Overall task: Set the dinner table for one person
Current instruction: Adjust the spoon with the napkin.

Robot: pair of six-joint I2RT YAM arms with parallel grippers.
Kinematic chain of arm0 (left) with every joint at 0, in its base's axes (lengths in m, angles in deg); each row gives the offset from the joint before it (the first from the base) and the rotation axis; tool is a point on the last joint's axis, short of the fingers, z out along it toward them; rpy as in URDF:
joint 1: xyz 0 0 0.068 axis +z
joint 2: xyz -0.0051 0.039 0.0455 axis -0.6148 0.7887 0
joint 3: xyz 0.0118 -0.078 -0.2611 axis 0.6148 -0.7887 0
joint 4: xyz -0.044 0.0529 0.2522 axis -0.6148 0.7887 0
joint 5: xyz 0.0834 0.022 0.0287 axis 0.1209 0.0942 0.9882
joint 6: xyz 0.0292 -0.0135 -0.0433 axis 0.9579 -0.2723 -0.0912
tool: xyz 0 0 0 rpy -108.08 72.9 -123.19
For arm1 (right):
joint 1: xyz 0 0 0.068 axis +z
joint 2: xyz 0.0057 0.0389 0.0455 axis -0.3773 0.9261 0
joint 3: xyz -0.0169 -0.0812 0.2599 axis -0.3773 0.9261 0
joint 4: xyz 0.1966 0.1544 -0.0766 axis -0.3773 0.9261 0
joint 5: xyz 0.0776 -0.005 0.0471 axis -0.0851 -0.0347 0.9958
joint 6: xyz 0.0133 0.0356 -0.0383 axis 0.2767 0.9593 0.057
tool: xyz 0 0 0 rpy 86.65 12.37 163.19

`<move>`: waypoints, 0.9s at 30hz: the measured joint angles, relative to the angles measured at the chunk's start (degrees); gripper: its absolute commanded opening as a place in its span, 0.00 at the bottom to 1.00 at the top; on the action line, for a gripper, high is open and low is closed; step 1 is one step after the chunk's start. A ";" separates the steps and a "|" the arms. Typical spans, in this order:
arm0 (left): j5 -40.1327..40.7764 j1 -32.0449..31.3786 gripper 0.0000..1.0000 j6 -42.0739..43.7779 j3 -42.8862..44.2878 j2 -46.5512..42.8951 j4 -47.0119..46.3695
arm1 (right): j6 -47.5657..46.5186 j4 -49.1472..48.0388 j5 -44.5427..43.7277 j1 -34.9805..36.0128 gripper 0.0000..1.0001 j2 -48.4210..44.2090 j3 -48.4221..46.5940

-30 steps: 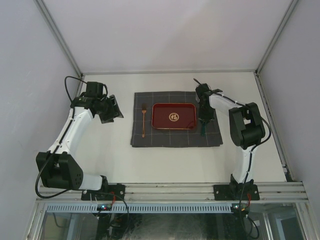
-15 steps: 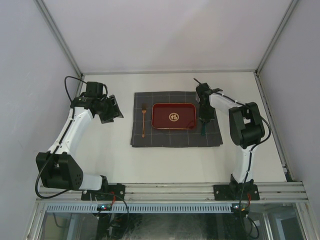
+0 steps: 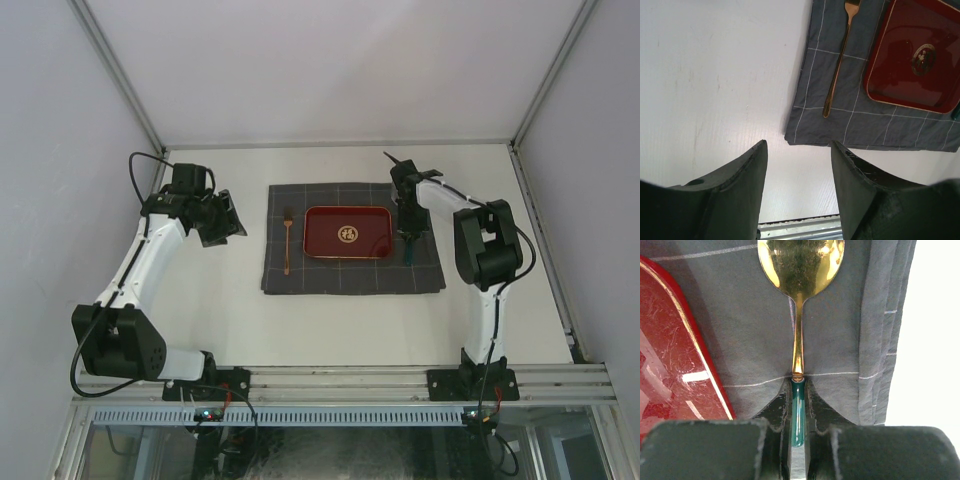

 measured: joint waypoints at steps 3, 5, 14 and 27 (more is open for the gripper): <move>0.00 0.00 0.58 -0.02 0.00 0.00 0.00 | -0.48 0.39 -0.04 0.02 0.00 0.28 -0.35; 0.00 0.00 0.58 -0.02 0.00 0.00 -0.02 | -0.94 0.74 -0.07 0.02 0.00 0.50 -0.76; -0.09 0.00 0.58 -0.02 0.00 0.00 -0.04 | -1.95 1.51 -0.63 0.11 0.00 0.66 -0.96; -0.17 0.00 0.58 -0.02 0.00 0.00 -0.07 | -3.37 4.04 -1.57 0.42 0.00 2.54 -3.69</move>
